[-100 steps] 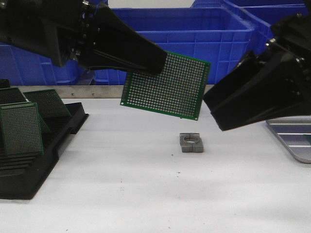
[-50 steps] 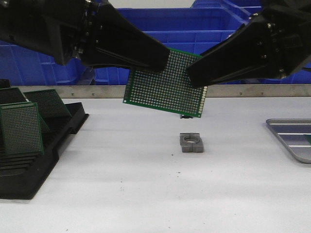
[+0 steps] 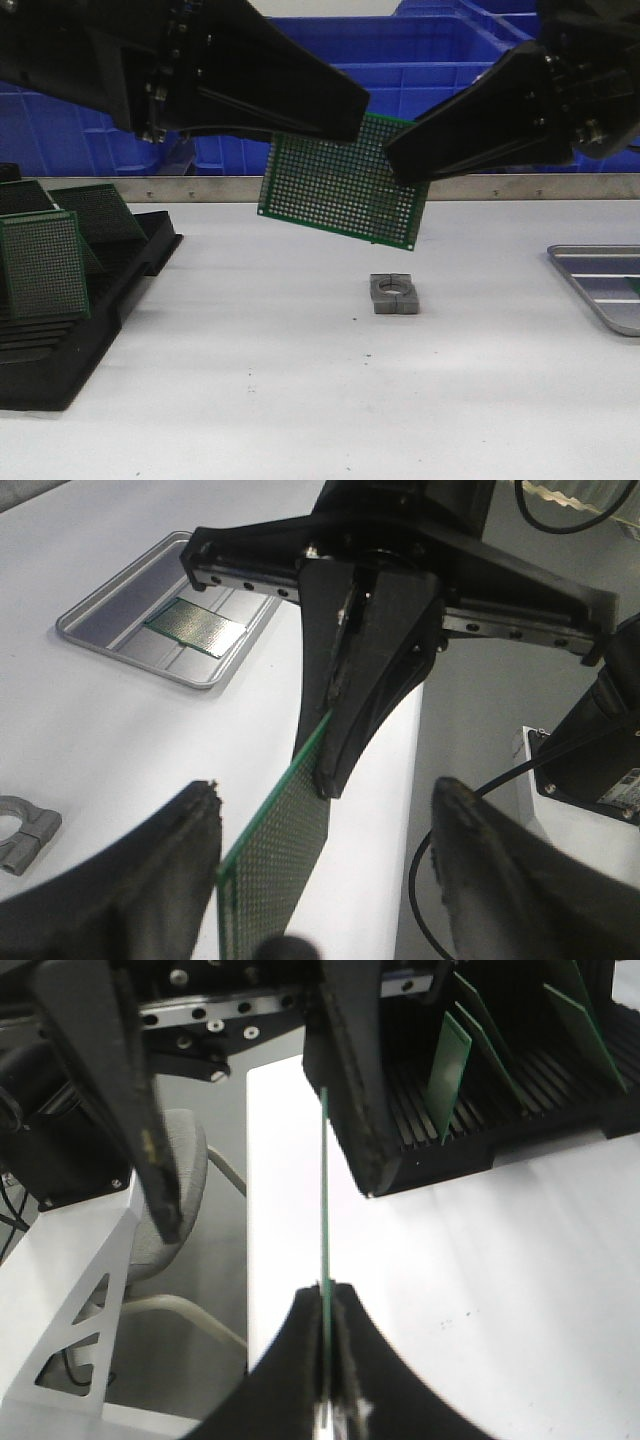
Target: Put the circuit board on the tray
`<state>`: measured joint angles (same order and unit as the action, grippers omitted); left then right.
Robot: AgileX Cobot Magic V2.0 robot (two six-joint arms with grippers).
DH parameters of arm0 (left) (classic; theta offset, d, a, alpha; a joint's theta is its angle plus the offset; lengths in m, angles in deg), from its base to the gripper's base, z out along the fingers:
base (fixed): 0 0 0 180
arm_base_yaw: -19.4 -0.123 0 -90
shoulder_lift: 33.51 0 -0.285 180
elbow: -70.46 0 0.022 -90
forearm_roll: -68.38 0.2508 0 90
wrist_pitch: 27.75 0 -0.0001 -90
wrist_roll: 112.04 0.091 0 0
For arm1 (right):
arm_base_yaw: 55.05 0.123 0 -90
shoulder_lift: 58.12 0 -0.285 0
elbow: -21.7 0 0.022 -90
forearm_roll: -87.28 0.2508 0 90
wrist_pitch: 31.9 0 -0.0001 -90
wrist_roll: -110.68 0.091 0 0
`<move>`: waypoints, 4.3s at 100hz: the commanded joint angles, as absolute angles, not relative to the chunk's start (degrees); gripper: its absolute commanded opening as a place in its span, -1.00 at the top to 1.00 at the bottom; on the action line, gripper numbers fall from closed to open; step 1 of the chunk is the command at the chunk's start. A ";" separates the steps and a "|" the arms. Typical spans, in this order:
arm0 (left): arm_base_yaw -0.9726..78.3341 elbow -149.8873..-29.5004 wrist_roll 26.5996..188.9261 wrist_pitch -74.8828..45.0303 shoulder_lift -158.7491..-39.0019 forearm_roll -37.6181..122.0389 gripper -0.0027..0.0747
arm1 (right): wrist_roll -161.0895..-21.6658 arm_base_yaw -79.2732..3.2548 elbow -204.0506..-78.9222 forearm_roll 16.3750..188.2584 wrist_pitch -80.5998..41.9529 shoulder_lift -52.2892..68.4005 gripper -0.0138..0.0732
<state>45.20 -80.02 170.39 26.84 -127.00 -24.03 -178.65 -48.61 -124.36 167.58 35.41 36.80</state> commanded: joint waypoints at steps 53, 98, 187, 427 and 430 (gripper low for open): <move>45.82 -81.38 170.36 28.45 -125.50 -27.63 -0.32 | -145.85 -58.09 -125.83 161.81 22.57 34.97 0.84; 45.82 -81.38 170.36 28.45 -125.50 -28.25 -0.32 | -143.96 -78.14 -125.83 161.70 8.99 35.15 0.84; 43.69 -81.38 170.36 29.51 -125.38 -28.70 0.57 | -144.14 -79.10 -125.83 161.64 2.60 32.06 0.09; 26.56 -47.14 163.73 -19.00 -53.38 -31.68 0.97 | -182.65 -60.26 -95.19 194.23 -13.69 -31.31 0.82; 26.56 -47.14 163.73 -19.00 -53.38 -31.68 0.97 | -182.65 -60.26 -95.19 194.23 -13.69 -31.31 0.82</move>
